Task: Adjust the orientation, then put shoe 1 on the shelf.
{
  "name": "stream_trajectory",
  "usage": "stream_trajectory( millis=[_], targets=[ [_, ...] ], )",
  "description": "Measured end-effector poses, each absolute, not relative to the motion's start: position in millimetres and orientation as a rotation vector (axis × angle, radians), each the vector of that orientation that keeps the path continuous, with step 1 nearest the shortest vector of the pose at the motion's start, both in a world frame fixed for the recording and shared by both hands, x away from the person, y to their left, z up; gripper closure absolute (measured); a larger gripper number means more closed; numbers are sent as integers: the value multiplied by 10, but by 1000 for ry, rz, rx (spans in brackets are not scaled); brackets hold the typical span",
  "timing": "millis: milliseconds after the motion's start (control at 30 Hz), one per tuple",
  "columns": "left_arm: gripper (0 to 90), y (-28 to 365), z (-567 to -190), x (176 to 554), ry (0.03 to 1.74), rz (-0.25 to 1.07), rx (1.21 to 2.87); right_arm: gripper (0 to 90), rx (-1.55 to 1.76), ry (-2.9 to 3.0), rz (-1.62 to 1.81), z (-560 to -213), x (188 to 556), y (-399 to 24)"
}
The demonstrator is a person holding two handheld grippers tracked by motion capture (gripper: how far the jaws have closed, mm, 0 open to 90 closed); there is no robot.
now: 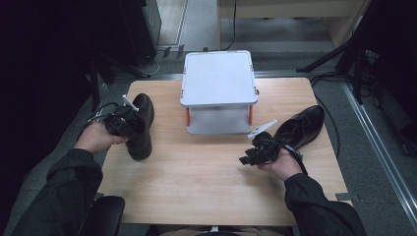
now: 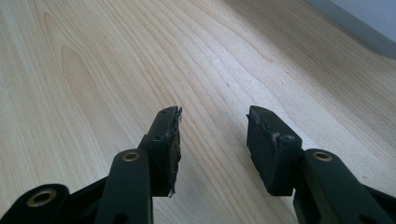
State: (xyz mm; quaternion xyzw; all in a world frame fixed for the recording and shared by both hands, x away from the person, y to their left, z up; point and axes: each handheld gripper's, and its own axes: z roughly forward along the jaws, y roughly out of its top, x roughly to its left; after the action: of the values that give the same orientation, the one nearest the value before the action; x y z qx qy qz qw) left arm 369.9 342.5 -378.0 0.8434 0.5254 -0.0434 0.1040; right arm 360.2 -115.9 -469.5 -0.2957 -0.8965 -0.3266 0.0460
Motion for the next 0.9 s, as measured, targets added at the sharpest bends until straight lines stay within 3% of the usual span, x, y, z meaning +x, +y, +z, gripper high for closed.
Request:
stream_trajectory(
  millis=[133, 267, 567, 900],
  targets=[
    [793, 3431, -3775, 3711, 1566, -125, 2470, 550, -910, -2732, -1000, -4690, 3599, -1166],
    [716, 3497, -3669, 3730, 1592, -132, 2364, 542, -912, -2726, -1012, -4692, 3609, -1176],
    [669, 3734, -3508, 3726, 1782, -65, 2213, 524, -910, -2725, -1007, -4695, 3603, -1167],
    [631, 3983, -3594, 3768, 1945, -35, 2110, 524, -915, -2720, -1018, -4690, 3615, -1180]
  ],
)
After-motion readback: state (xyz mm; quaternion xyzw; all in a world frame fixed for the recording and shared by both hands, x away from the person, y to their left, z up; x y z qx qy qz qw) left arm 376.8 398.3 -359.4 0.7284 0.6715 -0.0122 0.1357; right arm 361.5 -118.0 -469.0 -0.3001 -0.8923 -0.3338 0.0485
